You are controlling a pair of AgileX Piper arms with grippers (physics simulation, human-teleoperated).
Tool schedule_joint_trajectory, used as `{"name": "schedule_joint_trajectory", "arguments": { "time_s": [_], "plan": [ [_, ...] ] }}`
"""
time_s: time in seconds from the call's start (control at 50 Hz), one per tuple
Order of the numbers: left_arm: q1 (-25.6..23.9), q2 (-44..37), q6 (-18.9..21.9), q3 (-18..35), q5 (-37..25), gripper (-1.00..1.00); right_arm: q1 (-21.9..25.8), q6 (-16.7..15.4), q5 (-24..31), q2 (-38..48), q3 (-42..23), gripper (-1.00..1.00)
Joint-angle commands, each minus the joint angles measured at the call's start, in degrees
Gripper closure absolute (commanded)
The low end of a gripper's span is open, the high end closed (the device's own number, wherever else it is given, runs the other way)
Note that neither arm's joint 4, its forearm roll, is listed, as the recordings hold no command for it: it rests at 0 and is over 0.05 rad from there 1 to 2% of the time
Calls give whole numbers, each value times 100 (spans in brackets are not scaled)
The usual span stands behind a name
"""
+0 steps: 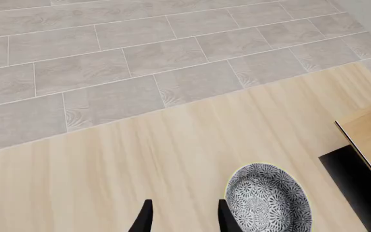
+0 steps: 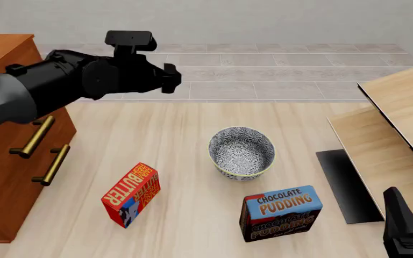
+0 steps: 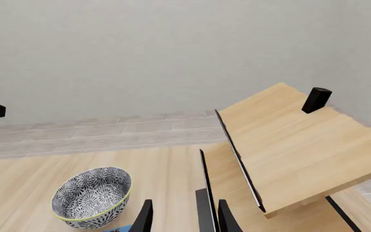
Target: Close the top drawer of the cabinet and put the bowl on top of it.
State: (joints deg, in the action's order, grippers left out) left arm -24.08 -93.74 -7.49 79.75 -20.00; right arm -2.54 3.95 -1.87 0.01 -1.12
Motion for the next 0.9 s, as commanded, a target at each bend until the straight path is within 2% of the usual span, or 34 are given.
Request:
{"name": "schedule_joint_trajectory", "arguments": {
  "time_s": [0.02,0.42,0.9],
  "plan": [
    [-213,-306,-140,122,105,-100,-6,-23,-2,0,20,-100],
    [-530,-858,-329,221,367,-100,-26,38,22,0,6,-100],
    [-649,-1662,-533,459,683,-100,-66,102,5,0,-14,-100]
  ]
}}
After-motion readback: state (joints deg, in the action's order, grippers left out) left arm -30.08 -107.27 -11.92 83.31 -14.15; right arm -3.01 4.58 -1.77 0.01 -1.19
